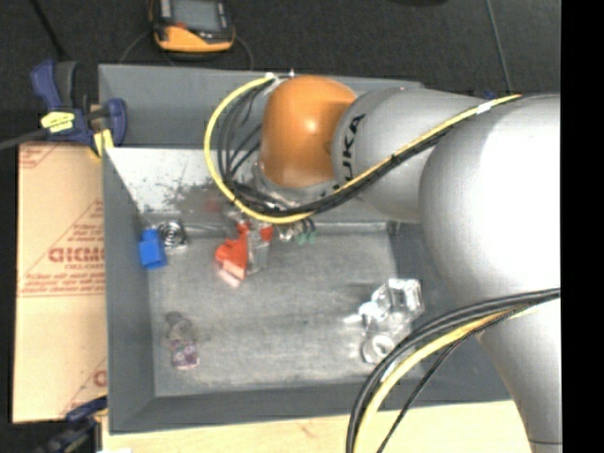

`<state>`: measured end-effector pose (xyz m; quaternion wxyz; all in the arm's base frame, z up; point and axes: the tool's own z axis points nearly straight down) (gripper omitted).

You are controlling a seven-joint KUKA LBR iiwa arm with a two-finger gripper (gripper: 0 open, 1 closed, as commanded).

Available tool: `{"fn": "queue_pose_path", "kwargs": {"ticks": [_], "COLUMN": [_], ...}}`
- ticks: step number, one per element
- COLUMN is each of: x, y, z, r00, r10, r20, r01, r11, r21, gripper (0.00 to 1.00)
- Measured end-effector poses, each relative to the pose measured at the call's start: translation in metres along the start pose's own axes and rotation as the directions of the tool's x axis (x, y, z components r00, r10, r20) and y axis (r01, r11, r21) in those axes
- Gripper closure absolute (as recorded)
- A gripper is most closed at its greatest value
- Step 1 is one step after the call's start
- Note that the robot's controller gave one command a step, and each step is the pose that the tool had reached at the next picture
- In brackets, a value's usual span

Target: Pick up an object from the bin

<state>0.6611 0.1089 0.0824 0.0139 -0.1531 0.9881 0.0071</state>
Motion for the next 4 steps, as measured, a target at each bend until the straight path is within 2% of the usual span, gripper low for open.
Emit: {"fn": "queue_pose_path", "kwargs": {"ticks": [1, 3, 4], "x": [-0.003, -0.008, -0.012], "y": [-0.001, -0.003, -0.003], "z": [-0.034, -0.066, -0.121], "r00": [1.000, 1.000, 1.000], "r10": [-0.001, 0.004, 0.007], "r20": [-0.020, -0.020, -0.018], "r01": [0.001, -0.004, -0.007], "r11": [1.000, 1.000, 1.000], "r21": [0.010, 0.010, 0.012], "gripper": [1.00, 1.00, 1.00]}}
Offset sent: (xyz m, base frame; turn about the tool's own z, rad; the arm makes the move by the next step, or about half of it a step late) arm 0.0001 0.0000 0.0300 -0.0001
